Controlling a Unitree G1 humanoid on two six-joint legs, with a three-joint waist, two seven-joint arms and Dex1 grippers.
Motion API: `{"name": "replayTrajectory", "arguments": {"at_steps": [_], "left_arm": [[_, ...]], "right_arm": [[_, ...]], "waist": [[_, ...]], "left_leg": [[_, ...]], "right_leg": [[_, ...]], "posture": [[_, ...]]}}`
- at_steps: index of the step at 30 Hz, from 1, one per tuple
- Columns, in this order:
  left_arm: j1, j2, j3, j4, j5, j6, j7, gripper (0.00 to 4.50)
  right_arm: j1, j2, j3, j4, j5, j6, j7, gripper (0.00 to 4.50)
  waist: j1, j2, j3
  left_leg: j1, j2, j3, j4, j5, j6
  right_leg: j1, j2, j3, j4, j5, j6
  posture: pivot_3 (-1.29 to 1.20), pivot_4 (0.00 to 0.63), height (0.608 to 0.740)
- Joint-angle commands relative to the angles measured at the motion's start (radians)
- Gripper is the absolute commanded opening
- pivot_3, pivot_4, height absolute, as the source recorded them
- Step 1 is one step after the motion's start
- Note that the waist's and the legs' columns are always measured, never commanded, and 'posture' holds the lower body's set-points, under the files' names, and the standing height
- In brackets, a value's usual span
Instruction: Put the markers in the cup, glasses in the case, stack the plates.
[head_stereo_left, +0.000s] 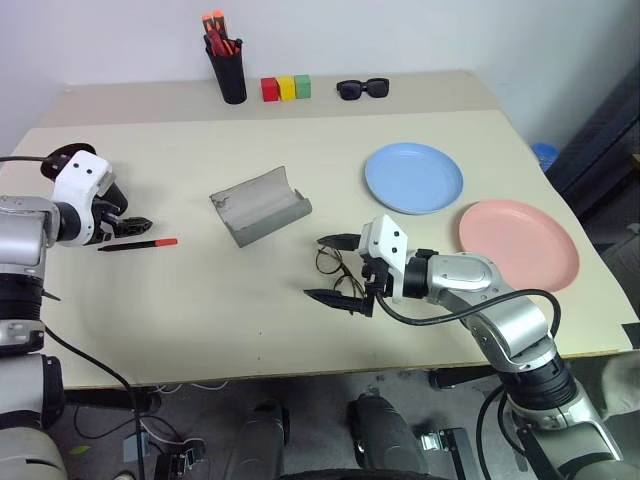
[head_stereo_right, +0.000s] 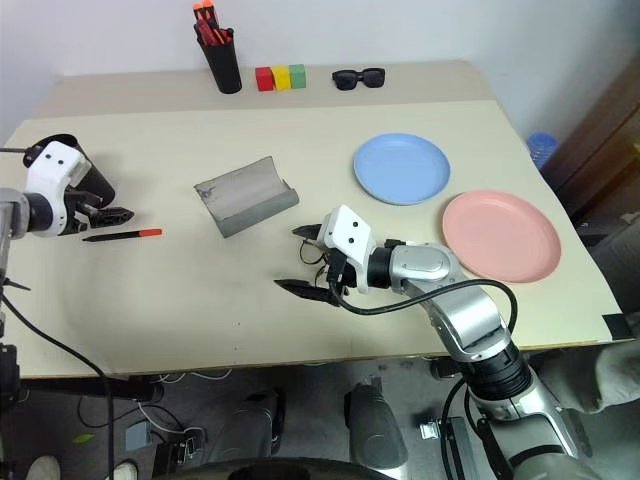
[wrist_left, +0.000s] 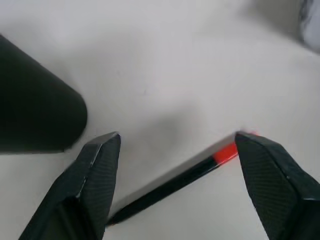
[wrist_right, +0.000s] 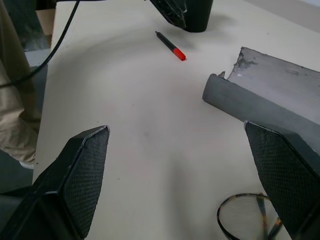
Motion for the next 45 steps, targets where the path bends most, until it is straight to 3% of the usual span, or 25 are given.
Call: {"name": "replayTrajectory", "arguments": {"at_steps": [1,7,13,19,20,21,29,32,43,45], "left_arm": [[0.045,-0.089,0.146,-0.152,0.025,0.234,0.226,3.84],[-0.005,-0.406,0.444,-0.408,0.127,0.517,0.597,3.84],[-0.076,-0.529,0.481,-0.432,0.164,0.575,0.756,3.84],[-0.199,-0.643,0.605,-0.39,0.168,0.524,0.906,3.84],[-0.219,-0.653,0.61,-0.373,0.177,0.518,0.938,4.41],[-0.231,-0.657,0.609,-0.359,0.184,0.515,0.96,4.49],[-0.372,-0.735,0.702,-0.236,0.2,0.514,1.151,4.49],[-0.393,-0.725,0.68,-0.178,0.208,0.498,1.198,4.49],[-0.458,-0.704,0.839,0.017,0.106,0.359,1.335,4.49],[-0.465,-0.708,0.868,0.026,0.087,0.354,1.36,3.98]], "right_arm": [[0.001,-0.007,-0.01,-0.047,0.012,-0.009,0.004,4.42],[-0.007,-0.009,-0.004,-0.027,0.013,-0.019,0.021,4.42],[-0.02,0.004,0.008,-0.007,0.007,-0.027,0.037,4.42],[-0.017,0.011,0.013,0.004,0.0,-0.035,0.037,4.42],[-0.013,0.012,0.014,0.002,0.0,-0.034,0.035,4.42],[-0.011,0.013,0.015,0.001,0.0,-0.033,0.034,4.42],[0.001,0.012,0.012,-0.005,0.0,-0.031,0.022,4.42],[0.003,0.012,0.013,-0.004,-0.002,-0.032,0.019,4.42],[0.006,0.019,0.015,0.0,-0.009,-0.039,0.009,4.42],[0.006,0.02,0.014,0.0,-0.01,-0.04,0.008,4.42]], "waist": [[0.001,0.0,0.0],[0.014,-0.002,-0.001],[0.029,-0.003,-0.001],[0.031,-0.004,0.0],[0.032,-0.004,0.0],[0.031,-0.004,0.0],[0.03,-0.005,0.0],[0.028,-0.005,0.0],[0.03,-0.005,0.0],[0.03,-0.005,0.0]], "left_leg": [[0.0,0.0,0.0,0.0,0.0,0.0],[0.0,0.0,-0.001,0.002,0.0,0.0],[0.0,-0.001,-0.001,0.002,0.001,-0.002],[0.0,-0.001,-0.001,0.002,0.001,-0.003],[0.0,-0.001,-0.001,0.002,0.001,-0.003],[0.0,-0.001,-0.001,0.002,0.001,-0.003],[0.0,-0.001,0.0,0.001,0.001,-0.003],[0.0,-0.001,0.0,0.001,0.001,-0.003],[0.0,-0.001,0.0,0.001,0.002,-0.005],[0.0,-0.001,0.0,0.001,0.002,-0.005]], "right_leg": [[0.0,0.0,0.0,0.0,0.0,0.0],[0.001,0.0,-0.001,0.001,0.0,0.0],[0.001,0.0,-0.001,0.001,0.001,0.0],[0.001,-0.001,-0.001,-0.001,0.002,0.001],[0.001,-0.001,-0.001,-0.001,0.002,0.001],[0.001,-0.001,-0.001,-0.001,0.002,0.001],[0.001,-0.001,-0.001,-0.002,0.002,0.002],[0.001,-0.001,-0.001,-0.002,0.002,0.002],[0.001,-0.001,-0.001,-0.002,0.003,0.002],[0.001,-0.001,-0.001,-0.002,0.003,0.002]], "posture": [[0.0,0.15,0.74],[0.0,0.15,0.74],[0.0,0.15,0.74],[0.0,0.15,0.74],[0.0,0.15,0.74],[0.0,0.15,0.74],[0.0,0.15,0.74],[0.0,0.15,0.74],[0.0,0.15,0.74],[0.0,0.15,0.74]]}}
